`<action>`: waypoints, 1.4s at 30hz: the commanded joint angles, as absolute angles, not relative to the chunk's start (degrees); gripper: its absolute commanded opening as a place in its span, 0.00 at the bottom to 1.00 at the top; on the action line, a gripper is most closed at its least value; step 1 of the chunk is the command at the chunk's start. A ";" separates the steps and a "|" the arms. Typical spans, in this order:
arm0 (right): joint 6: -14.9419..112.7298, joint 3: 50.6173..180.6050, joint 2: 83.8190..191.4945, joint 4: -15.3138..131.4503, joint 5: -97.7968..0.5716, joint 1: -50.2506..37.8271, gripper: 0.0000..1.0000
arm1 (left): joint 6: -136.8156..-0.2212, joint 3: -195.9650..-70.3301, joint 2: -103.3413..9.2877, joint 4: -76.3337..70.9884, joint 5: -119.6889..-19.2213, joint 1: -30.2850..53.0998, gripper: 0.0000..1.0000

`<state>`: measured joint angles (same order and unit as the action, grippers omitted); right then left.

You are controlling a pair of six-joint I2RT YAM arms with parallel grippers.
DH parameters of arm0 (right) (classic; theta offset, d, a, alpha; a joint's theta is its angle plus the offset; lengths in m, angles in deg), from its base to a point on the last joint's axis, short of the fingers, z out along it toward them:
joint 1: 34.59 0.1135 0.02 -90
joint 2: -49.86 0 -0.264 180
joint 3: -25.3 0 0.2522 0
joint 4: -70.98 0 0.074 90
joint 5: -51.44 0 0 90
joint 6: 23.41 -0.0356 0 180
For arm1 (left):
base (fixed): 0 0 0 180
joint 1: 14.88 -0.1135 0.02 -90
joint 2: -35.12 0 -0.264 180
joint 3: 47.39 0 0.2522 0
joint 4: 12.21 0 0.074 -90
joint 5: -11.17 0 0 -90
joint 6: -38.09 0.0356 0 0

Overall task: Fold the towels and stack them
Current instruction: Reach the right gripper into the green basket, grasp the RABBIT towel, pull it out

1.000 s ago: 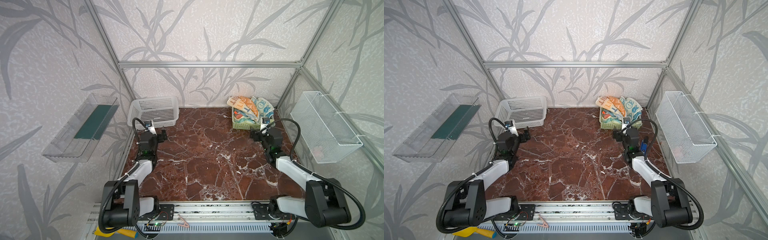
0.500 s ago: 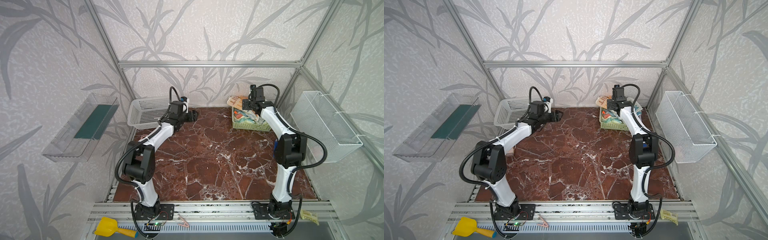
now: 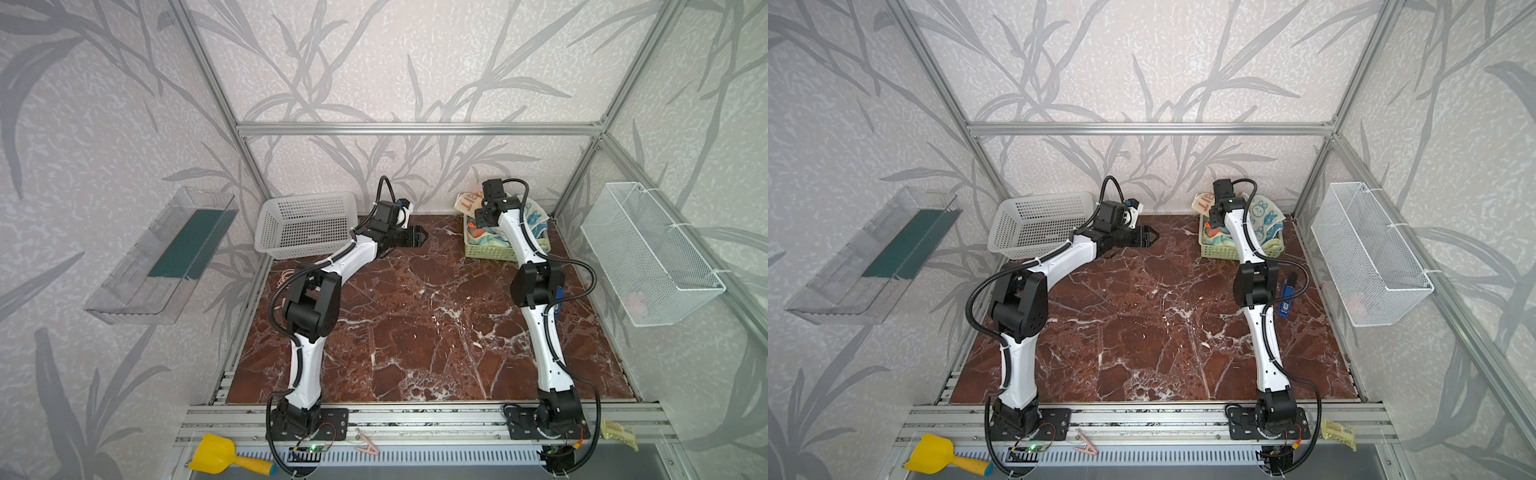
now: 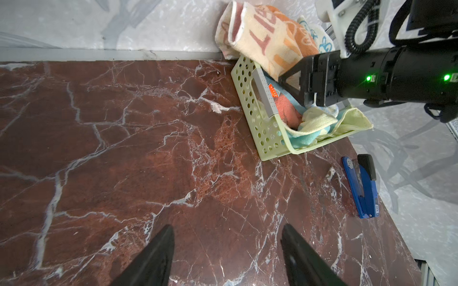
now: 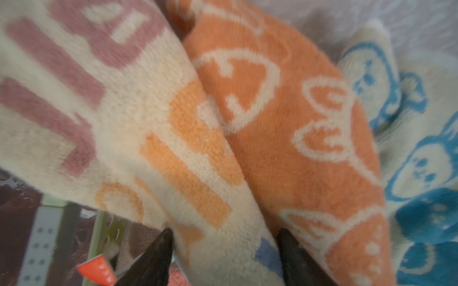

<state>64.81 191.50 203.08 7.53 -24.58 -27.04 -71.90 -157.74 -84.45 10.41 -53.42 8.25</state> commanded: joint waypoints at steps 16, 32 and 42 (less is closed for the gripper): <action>79.50 176.14 178.22 20.81 -13.25 -22.20 0.02 | -74.24 -146.62 -73.75 5.76 -54.91 8.32 0.66; 81.24 151.32 148.03 27.01 -12.12 -2.08 0.02 | -76.06 -134.29 -55.61 6.93 -61.49 4.01 0.66; 61.22 107.99 134.91 32.83 -28.29 10.32 0.62 | -74.50 -122.03 -40.73 17.53 -65.18 -1.70 0.67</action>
